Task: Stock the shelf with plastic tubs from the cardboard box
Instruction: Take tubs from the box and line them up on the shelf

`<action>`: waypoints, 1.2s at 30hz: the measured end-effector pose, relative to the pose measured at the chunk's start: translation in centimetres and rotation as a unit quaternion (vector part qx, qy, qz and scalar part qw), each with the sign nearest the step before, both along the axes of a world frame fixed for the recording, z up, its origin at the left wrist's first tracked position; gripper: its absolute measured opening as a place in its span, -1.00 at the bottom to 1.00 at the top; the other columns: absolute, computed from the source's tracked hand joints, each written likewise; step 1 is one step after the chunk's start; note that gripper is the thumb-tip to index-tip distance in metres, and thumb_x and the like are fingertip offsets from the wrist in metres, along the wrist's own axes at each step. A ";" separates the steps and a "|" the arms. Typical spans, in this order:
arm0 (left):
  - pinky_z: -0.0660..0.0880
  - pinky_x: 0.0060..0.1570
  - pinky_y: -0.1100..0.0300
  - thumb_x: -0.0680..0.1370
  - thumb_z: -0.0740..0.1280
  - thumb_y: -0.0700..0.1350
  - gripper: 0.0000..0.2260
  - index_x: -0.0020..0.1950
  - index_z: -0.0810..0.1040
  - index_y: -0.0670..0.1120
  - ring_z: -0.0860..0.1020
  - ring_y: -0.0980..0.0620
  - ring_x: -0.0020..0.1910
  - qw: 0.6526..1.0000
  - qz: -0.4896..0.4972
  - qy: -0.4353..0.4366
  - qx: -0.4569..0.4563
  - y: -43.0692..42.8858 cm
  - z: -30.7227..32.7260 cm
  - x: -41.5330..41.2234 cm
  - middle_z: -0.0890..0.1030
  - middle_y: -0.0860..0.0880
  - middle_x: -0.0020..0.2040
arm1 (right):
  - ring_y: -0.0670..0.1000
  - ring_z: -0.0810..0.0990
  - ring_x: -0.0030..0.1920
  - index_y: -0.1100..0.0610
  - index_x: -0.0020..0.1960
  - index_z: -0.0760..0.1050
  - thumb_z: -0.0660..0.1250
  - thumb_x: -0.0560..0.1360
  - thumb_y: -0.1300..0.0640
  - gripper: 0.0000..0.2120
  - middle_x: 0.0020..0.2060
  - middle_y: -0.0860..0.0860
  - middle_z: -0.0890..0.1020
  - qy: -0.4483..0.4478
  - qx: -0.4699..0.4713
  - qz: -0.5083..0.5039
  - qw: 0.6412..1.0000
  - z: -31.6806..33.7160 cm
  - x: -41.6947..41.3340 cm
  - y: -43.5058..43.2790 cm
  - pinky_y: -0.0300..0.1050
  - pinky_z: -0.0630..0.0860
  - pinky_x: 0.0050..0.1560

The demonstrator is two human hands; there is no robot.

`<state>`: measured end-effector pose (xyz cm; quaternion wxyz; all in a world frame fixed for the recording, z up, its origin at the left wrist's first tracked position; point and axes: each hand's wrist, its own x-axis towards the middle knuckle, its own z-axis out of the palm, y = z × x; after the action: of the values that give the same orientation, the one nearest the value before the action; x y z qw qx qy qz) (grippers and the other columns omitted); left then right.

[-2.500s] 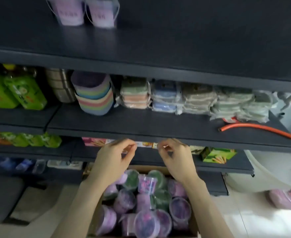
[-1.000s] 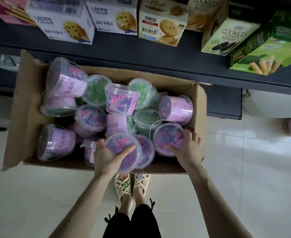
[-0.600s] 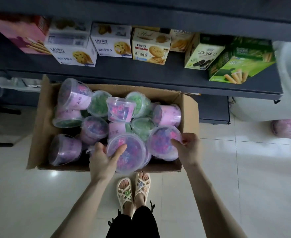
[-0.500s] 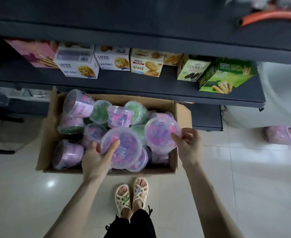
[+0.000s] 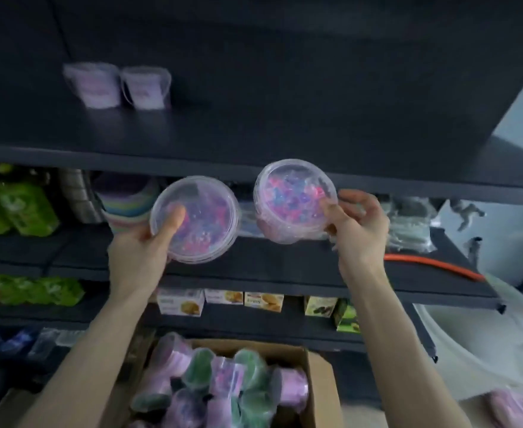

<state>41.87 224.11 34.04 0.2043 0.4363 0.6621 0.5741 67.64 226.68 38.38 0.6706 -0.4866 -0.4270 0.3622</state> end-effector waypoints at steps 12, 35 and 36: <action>0.52 -0.13 0.02 0.34 0.29 0.40 -0.41 -0.25 0.52 -0.17 0.60 -0.17 -0.19 0.995 -0.029 0.092 0.024 15.8 12.9 -6.9 0.62 -0.11 -0.25 | 0.06 0.64 -0.16 -0.03 -0.17 0.44 0.45 0.38 0.17 -0.80 -0.22 0.01 0.63 -0.022 0.027 -0.101 0.994 9.5 -8.7 13.3 0.13 0.60 -0.03; 0.28 0.04 0.01 0.40 0.25 0.28 -0.57 -0.05 0.59 -0.06 0.55 -0.11 -0.02 0.851 -0.058 0.497 0.161 24.1 10.7 -5.8 0.61 -0.01 -0.06 | -0.03 0.16 0.42 -0.01 0.25 0.51 0.33 0.51 -0.03 -0.67 0.35 -0.06 0.42 -0.522 0.061 0.043 0.850 8.3 -9.8 22.7 0.05 -0.06 0.47; 0.27 0.07 0.01 0.38 0.31 0.28 -0.58 -0.08 0.55 -0.08 0.54 -0.10 -0.01 0.851 -0.062 0.500 0.147 24.5 10.8 -6.1 0.61 -0.01 -0.07 | 0.03 0.09 0.45 -0.05 0.28 0.49 0.29 0.54 -0.01 -0.68 0.40 -0.05 0.34 -0.554 0.038 0.030 0.831 8.4 -9.8 23.1 0.07 -0.13 0.45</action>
<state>35.74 248.60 44.88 -0.1858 0.7295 0.5541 0.3553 57.84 249.79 46.76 0.3286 -0.5664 -0.7549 0.0356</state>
